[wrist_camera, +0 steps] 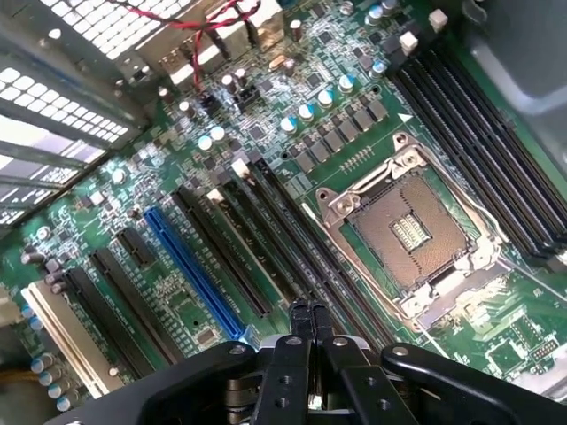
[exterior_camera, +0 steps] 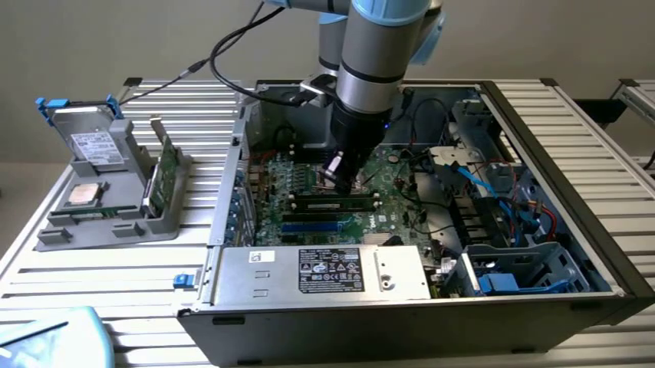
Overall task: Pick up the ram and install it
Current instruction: 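Press down the ram until it locks into place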
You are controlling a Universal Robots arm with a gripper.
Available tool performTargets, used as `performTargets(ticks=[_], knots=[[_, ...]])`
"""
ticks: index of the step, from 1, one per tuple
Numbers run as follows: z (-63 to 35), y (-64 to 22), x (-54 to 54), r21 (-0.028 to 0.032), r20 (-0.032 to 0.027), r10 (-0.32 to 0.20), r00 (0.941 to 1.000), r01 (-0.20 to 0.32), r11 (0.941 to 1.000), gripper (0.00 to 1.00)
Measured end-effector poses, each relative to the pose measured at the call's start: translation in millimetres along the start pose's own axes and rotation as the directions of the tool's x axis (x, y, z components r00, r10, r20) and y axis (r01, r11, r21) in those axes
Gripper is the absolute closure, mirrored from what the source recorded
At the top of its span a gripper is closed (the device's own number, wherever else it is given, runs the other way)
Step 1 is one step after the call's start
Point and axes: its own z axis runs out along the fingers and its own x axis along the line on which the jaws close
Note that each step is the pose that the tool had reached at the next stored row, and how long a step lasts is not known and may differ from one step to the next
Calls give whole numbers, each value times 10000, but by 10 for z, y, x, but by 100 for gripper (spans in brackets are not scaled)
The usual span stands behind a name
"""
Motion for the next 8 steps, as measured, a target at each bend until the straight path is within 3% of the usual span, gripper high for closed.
performTargets(ticks=[4,8], knots=[[0,0,0,-25,54,622,9980,-622,9981,89],[0,0,0,-54,108,1253,9921,-1253,9921,89]])
